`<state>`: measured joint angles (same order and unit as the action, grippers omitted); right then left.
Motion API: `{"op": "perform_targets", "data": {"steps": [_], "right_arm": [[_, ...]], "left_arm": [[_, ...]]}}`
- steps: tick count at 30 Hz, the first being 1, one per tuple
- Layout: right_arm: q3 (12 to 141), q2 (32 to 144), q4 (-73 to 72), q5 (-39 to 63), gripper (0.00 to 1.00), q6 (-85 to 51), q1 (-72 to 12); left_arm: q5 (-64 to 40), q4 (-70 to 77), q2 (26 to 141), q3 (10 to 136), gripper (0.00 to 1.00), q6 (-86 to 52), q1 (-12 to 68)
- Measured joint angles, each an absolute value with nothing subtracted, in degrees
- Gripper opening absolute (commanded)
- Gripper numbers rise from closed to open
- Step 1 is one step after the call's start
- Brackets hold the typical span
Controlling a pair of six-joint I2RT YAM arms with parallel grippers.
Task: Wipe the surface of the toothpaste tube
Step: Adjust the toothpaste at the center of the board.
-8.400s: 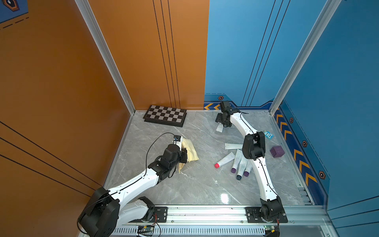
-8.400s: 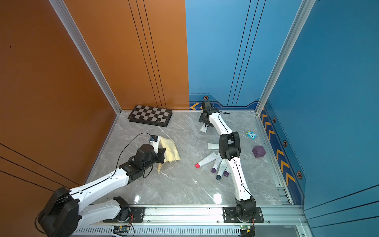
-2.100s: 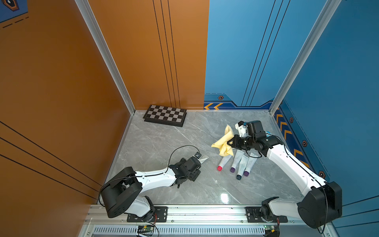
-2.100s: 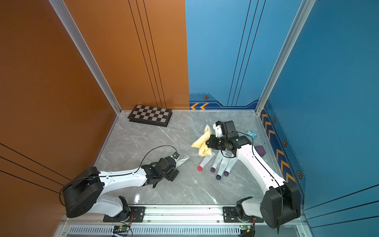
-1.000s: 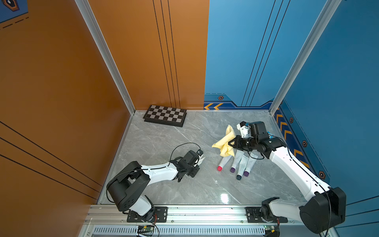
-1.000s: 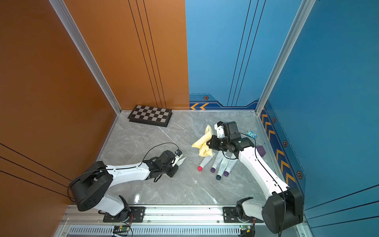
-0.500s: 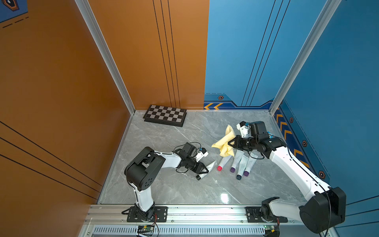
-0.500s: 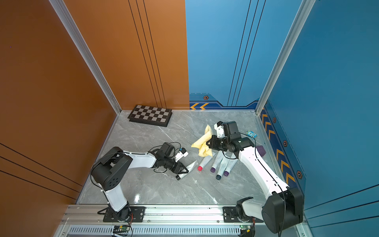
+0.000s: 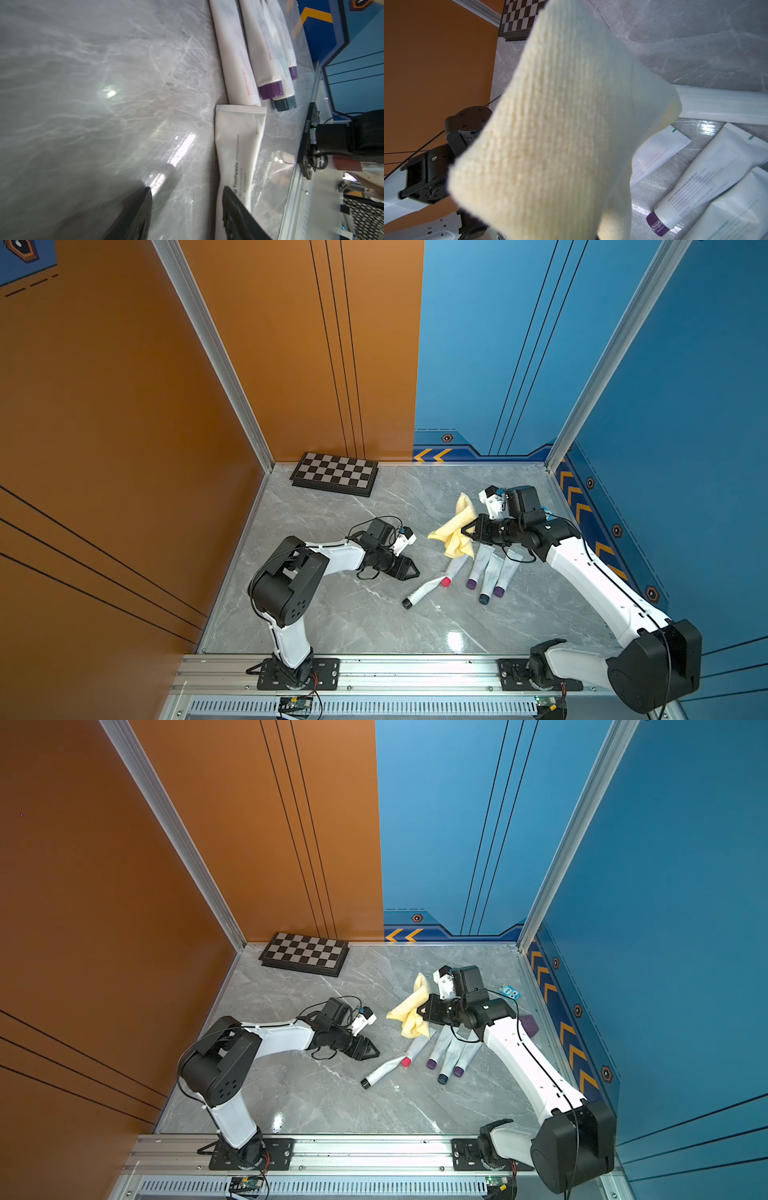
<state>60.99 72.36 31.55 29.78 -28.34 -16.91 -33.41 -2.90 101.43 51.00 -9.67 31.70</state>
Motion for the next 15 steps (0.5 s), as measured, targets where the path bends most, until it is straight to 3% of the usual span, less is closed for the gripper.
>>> {"op": "perform_targets", "data": {"steps": [6,15], "right_arm": [[60.99,72.31,31.55,29.85,0.00,-28.32,-16.84],[60.99,72.31,31.57,29.82,0.00,-28.29,-16.86]], "left_arm": [[-19.51,-6.00,92.07,45.95,0.59,-8.69,34.44],[16.80,-10.52,71.33,39.16,0.59,-6.90,64.49]]}}
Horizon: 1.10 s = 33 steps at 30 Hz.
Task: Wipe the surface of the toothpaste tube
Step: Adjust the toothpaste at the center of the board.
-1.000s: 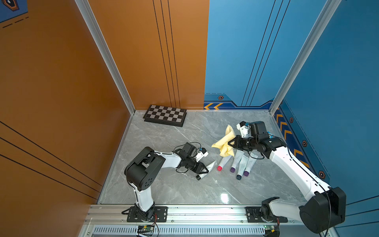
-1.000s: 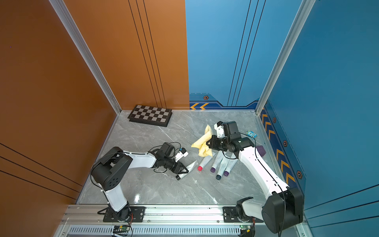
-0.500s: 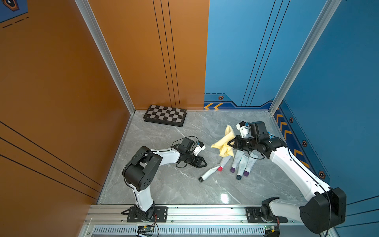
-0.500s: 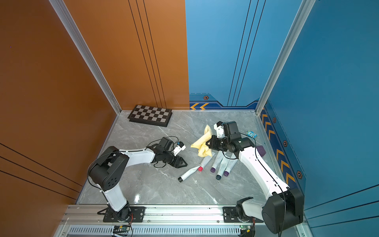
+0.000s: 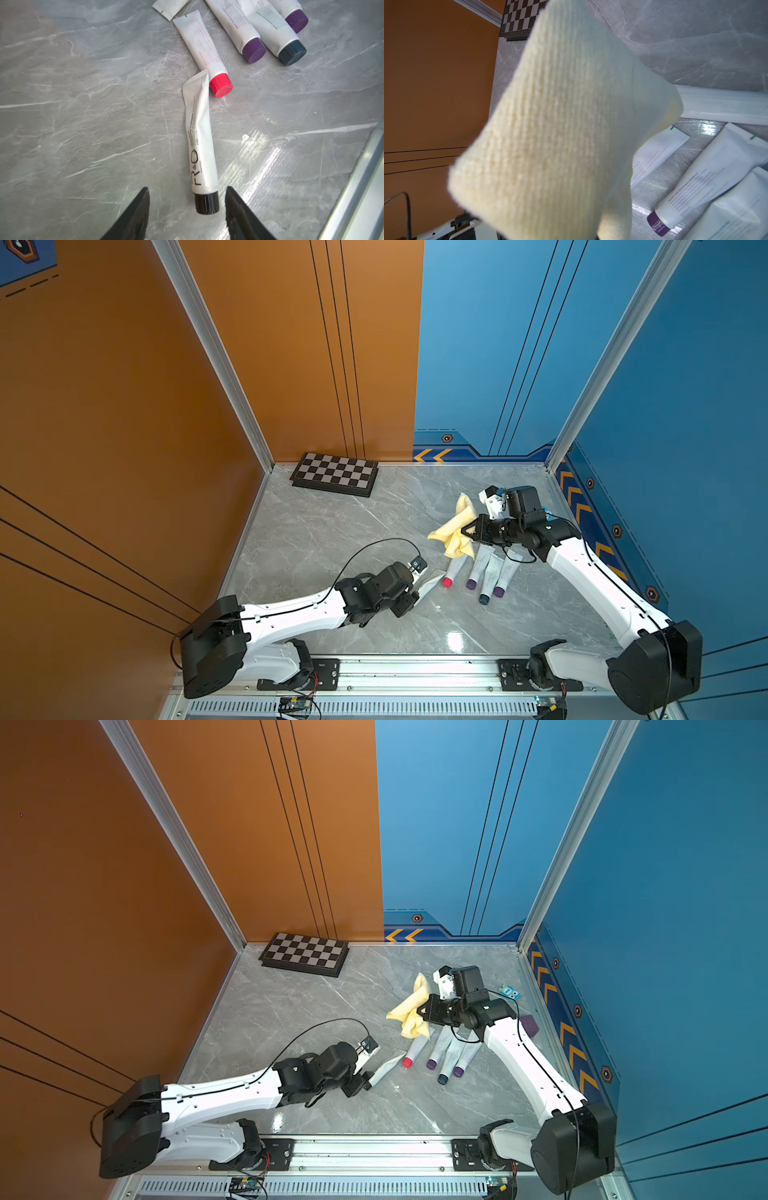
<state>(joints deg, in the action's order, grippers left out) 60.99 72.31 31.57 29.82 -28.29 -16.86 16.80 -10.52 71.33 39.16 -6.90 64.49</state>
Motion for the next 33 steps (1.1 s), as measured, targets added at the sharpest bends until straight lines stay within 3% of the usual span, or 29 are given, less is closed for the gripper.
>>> {"op": "perform_targets", "data": {"steps": [4,10,20,22,28,31,33], "right_arm": [[60.99,72.31,31.57,29.82,0.00,-28.32,-16.86],[60.99,72.31,31.57,29.85,0.00,-28.29,-16.86],[60.60,71.77,31.83,29.87,0.00,-28.29,-16.67],[60.55,71.48,31.97,29.91,0.00,-28.29,-16.43],[60.51,71.29,31.99,30.06,0.00,-28.32,-16.05],[60.49,71.29,32.01,30.06,0.00,-28.29,-16.03],[60.42,71.26,31.99,30.06,0.00,-28.29,-16.03]], "left_arm": [[28.03,-11.66,74.74,39.18,0.59,-6.90,71.79],[37.36,-13.41,89.30,43.18,0.59,-5.23,75.99],[41.80,-13.56,98.10,48.62,0.54,-2.04,76.60],[41.67,-13.56,99.07,48.84,0.48,-1.45,76.40],[40.14,-13.19,99.44,49.36,0.12,-0.78,75.59],[39.77,-12.88,99.31,49.76,0.01,-0.47,75.00],[39.00,-12.75,98.91,49.74,0.00,-0.38,74.65]]}}
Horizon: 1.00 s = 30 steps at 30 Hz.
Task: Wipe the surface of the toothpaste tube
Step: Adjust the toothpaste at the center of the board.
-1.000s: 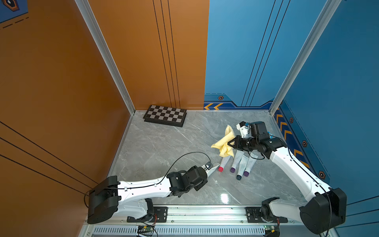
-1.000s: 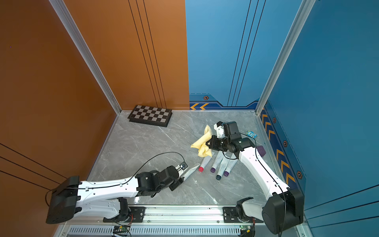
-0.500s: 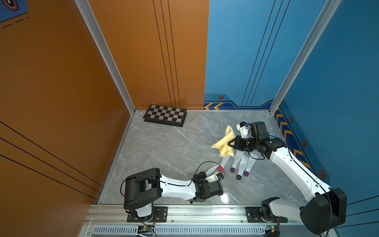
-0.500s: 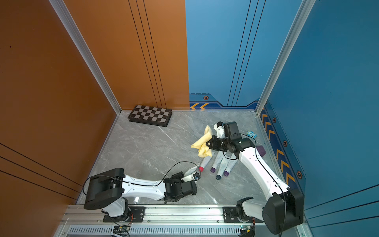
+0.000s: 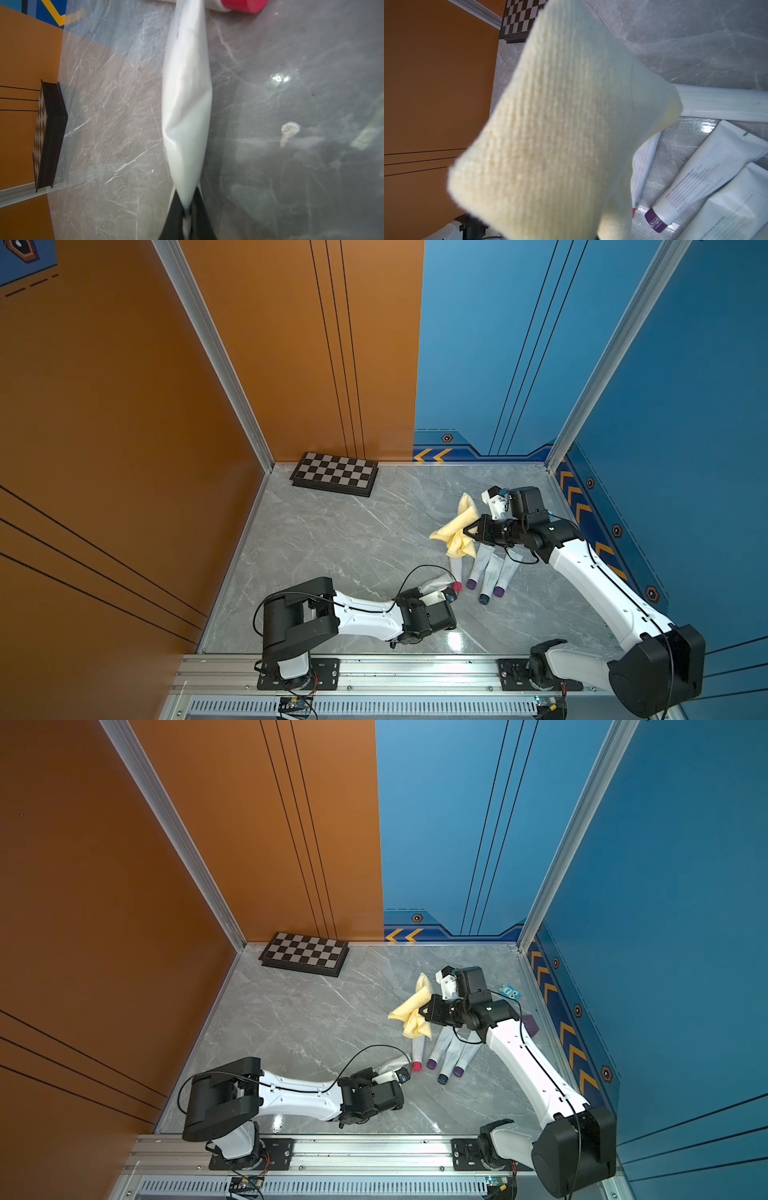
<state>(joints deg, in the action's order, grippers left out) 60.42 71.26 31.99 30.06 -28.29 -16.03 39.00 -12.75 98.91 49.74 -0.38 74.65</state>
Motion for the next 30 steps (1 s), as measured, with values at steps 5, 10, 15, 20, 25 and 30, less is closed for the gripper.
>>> {"op": "perform_targets", "data": {"steps": [5,10,15,20,25,30], "right_arm": [[60.29,71.02,32.03,30.06,0.00,-28.32,-15.88],[60.27,70.59,32.01,30.11,0.00,-28.32,-15.73],[60.27,70.43,32.01,30.28,0.00,-28.32,-15.73],[60.27,70.11,32.03,30.48,0.00,-28.34,-15.73],[60.27,68.93,32.03,31.11,0.00,-28.32,-15.66],[60.27,68.45,32.03,31.57,0.00,-28.32,-15.44]], "left_arm": [[28.77,-11.77,93.60,47.53,0.04,-0.45,69.47],[5.21,-10.81,84.88,44.47,0.08,-3.01,53.80],[-18.31,-8.99,83.37,44.42,0.12,-6.55,40.29],[-35.75,-7.70,92.68,47.86,0.12,-10.07,38.41],[-41.82,-8.29,100.53,48.60,0.12,-12.53,36.80],[-38.35,-12.49,100.84,49.80,0.14,-13.21,33.78]]}}
